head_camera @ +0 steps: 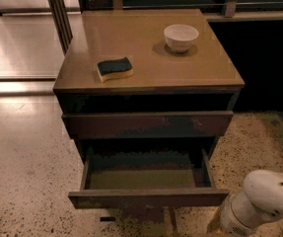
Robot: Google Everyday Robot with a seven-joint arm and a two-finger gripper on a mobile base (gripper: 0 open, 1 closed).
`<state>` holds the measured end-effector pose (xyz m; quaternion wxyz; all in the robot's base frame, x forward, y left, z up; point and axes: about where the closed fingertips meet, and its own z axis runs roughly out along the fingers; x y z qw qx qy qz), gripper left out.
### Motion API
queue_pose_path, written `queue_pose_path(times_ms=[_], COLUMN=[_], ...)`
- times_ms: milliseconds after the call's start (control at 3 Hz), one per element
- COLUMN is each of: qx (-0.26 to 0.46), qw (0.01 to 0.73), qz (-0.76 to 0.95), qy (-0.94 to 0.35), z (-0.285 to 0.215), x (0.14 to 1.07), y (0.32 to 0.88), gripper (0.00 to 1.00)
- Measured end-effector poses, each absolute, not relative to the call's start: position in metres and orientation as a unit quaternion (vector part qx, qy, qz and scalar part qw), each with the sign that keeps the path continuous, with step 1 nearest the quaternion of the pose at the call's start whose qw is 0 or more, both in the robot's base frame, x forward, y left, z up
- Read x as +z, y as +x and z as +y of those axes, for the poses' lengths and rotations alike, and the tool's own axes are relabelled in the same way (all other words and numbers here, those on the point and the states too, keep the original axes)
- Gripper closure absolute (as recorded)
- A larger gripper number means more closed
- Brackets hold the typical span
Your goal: Close middle drawer
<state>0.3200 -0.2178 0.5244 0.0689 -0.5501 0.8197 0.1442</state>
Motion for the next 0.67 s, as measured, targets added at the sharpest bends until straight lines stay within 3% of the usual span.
queue_pose_path(times_ms=[667], qx=[0.122], qw=[0.085], qz=[0.808], qy=[-0.570], z=[-0.219], x=[0.504], y=[0.325], gripper=[1.00])
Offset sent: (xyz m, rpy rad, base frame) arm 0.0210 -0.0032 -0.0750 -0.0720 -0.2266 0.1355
